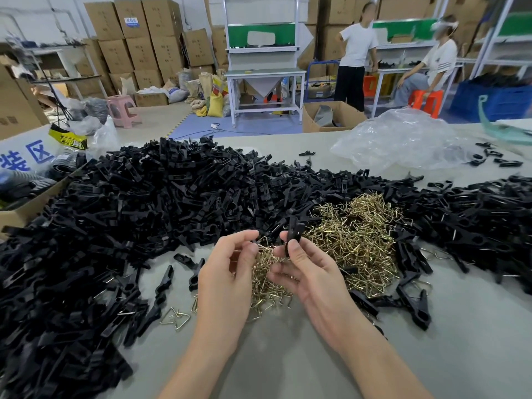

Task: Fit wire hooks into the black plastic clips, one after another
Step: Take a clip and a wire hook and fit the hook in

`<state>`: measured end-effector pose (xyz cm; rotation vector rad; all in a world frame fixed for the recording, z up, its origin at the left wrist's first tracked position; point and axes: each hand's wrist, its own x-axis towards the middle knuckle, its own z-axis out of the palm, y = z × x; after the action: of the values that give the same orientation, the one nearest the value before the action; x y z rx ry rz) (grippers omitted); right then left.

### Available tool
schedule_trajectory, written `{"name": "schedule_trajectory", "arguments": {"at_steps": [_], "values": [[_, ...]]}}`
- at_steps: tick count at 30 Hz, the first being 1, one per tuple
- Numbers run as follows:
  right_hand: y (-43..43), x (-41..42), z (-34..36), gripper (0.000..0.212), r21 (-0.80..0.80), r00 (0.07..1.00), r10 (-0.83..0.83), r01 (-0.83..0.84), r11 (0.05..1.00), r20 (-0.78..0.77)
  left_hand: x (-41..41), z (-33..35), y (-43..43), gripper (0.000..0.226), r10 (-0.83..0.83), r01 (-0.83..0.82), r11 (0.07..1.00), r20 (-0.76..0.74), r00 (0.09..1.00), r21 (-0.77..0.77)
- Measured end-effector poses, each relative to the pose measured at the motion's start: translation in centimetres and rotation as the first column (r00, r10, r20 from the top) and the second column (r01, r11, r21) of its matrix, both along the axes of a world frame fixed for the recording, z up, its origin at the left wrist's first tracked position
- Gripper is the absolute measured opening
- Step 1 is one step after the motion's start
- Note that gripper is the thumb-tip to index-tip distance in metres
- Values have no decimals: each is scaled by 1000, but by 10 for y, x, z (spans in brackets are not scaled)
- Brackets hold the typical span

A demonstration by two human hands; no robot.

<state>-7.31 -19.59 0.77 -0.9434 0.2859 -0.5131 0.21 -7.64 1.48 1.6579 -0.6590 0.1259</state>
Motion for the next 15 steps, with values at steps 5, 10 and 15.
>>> {"name": "schedule_trajectory", "arguments": {"at_steps": [5, 10, 15], "values": [[2, 0, 1, 24, -35, 998, 48, -49, 998, -26, -3, 6, -2, 25, -105, 73, 985, -205, 973, -156], [4, -1, 3, 23, 18, 996, 90, -89, 996, -10, 1, 3, -1, 27, -91, 94, 995, -146, 985, 14], [4, -2, 3, 25, 56, 995, 97, -97, 994, -4, -2, -1, 2, 25, -74, 24, 970, 198, 977, 242]]}}
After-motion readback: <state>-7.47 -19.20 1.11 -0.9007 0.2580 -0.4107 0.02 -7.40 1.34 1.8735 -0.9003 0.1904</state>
